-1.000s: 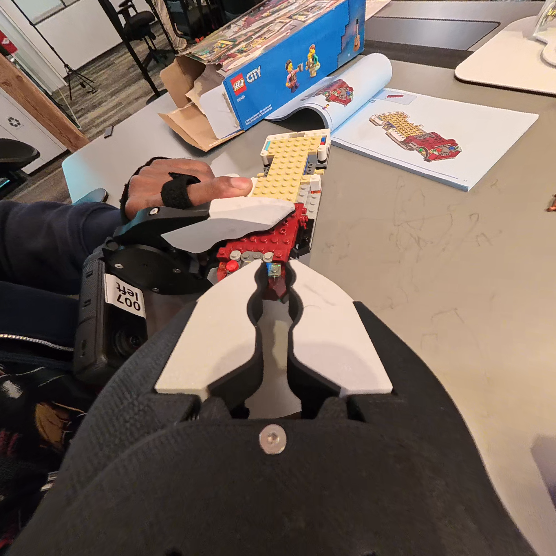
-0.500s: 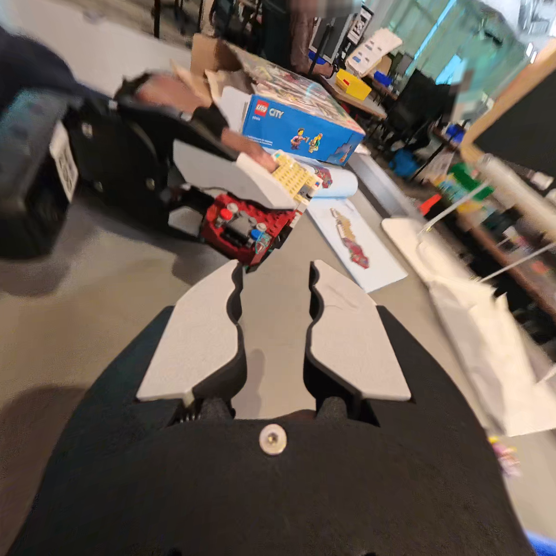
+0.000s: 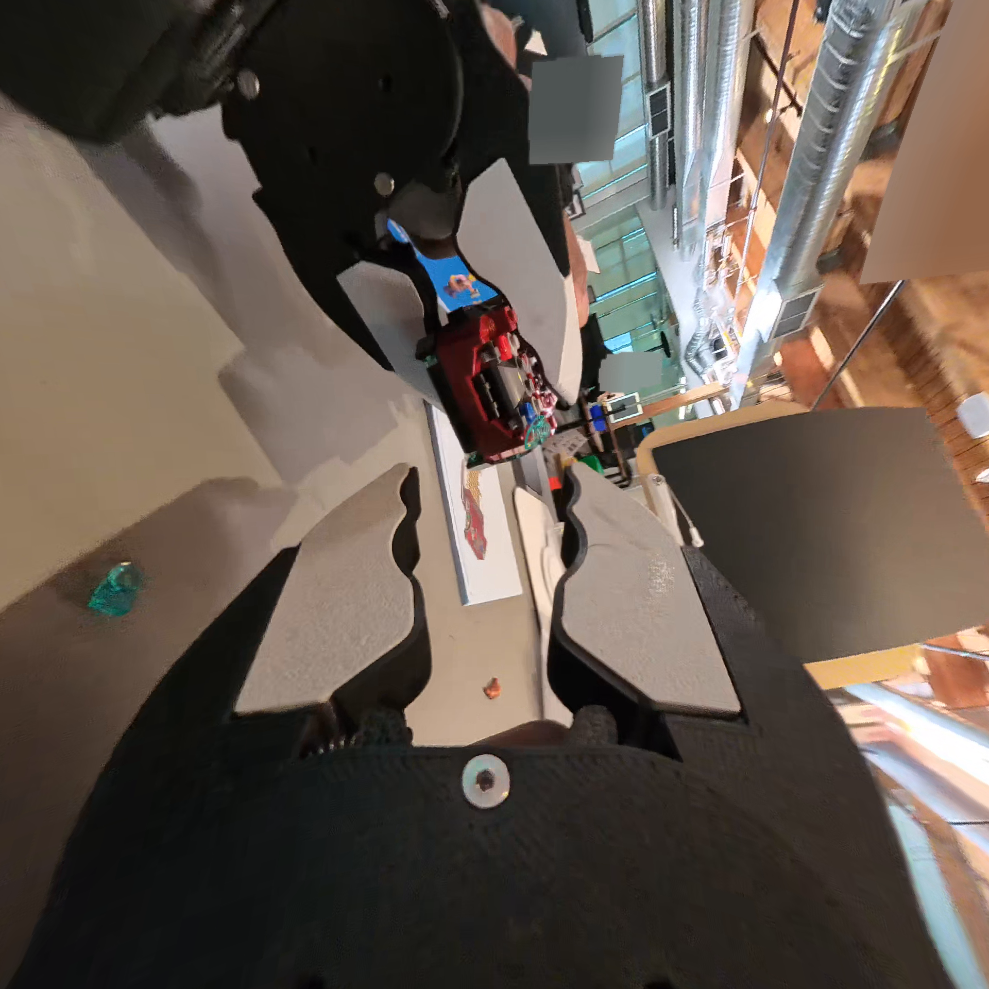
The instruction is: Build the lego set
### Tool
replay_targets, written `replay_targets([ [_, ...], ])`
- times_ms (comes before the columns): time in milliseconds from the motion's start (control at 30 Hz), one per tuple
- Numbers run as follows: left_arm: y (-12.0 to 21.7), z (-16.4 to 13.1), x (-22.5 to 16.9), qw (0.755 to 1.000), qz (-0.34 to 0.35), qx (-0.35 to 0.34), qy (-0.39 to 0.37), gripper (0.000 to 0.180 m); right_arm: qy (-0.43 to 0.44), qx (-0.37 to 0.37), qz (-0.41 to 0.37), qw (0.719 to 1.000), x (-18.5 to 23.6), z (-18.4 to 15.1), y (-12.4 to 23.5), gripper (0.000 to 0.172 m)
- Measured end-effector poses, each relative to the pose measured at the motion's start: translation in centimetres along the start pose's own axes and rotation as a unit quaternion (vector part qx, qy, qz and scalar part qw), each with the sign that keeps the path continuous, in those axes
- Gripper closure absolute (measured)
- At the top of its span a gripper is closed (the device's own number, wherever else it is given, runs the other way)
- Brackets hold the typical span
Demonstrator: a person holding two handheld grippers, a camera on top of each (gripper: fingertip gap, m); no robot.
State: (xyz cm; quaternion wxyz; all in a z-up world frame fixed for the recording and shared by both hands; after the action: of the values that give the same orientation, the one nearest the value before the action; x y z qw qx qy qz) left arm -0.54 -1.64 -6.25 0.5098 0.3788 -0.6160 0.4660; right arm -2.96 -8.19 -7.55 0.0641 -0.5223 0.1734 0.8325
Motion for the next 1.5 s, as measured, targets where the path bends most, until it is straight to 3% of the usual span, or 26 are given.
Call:
replay_targets([
  [133,0.1,0.4,-0.4,1.0,-0.013,-0.011,0.006,0.145,0.062,0.001,-0.02,0.998,0.5,0.3,0.1,0.121],
  [800,1.5,2.3,-0.9,0.998,-0.036,-0.047,0.012,0.145,0.128,-0.013,-0.002,0.992,1.6,1.1,0.5,0.135],
  [1500,1.8,3.0,-0.9,0.998,-0.05,-0.043,-0.014,0.145,0.229,0.059,-0.005,0.972,2.0,1.1,0.8,0.138],
])
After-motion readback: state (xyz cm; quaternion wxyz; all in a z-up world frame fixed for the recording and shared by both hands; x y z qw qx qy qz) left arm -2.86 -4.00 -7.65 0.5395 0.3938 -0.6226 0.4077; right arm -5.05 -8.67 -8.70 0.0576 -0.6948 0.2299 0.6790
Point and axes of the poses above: each gripper's, where its closed fingertips meet, y back along the fingers, z out of its top, x = y × z across the jaws, the point moved 3 cm from there along y, back along the fingers, and after that the axes turned 7 degrees about z, right-handed, at the moved point
